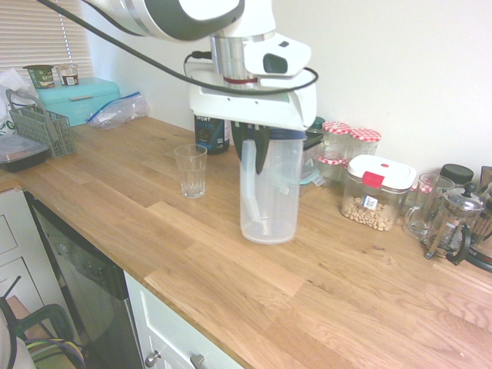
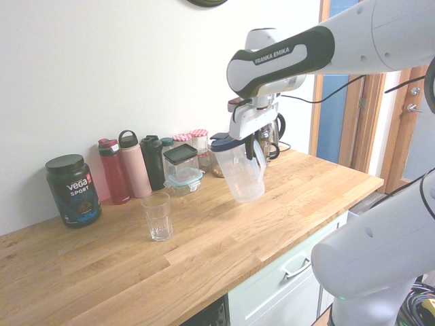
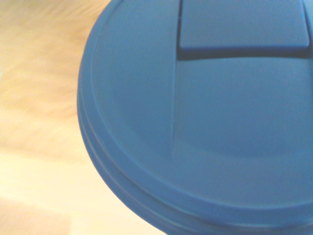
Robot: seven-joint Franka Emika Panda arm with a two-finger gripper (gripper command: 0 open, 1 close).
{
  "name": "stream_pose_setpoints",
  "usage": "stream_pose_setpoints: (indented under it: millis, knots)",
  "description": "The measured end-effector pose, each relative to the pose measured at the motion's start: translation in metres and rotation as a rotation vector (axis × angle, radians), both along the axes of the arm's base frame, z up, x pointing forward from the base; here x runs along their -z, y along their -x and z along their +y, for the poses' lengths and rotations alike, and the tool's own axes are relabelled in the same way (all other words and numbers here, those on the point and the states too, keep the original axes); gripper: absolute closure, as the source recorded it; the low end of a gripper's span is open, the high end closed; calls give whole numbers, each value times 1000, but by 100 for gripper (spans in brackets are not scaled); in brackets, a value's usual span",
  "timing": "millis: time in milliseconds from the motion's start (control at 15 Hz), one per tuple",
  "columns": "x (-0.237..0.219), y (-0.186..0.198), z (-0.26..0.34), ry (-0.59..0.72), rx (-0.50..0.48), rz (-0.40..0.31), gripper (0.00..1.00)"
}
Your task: Pour me some water
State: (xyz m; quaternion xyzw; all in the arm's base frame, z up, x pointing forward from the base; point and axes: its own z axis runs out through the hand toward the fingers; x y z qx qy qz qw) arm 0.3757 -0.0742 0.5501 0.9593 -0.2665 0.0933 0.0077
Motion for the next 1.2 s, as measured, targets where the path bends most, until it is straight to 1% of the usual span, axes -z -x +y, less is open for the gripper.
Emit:
stream_pose_setpoints:
  millis: [267, 467, 733, 867, 1000, 1200]
  knots:
    - [-13, -19, 46, 64, -220, 83, 100]
    - [-4, -31, 94, 128, -372, 160, 100]
    - [9, -37, 150, 283, -540, 265, 100]
    - [6, -45, 171, 381, -607, 314, 100]
    - [2, -56, 189, 471, -651, 352, 100]
    - [6, -79, 205, 526, -668, 388, 100]
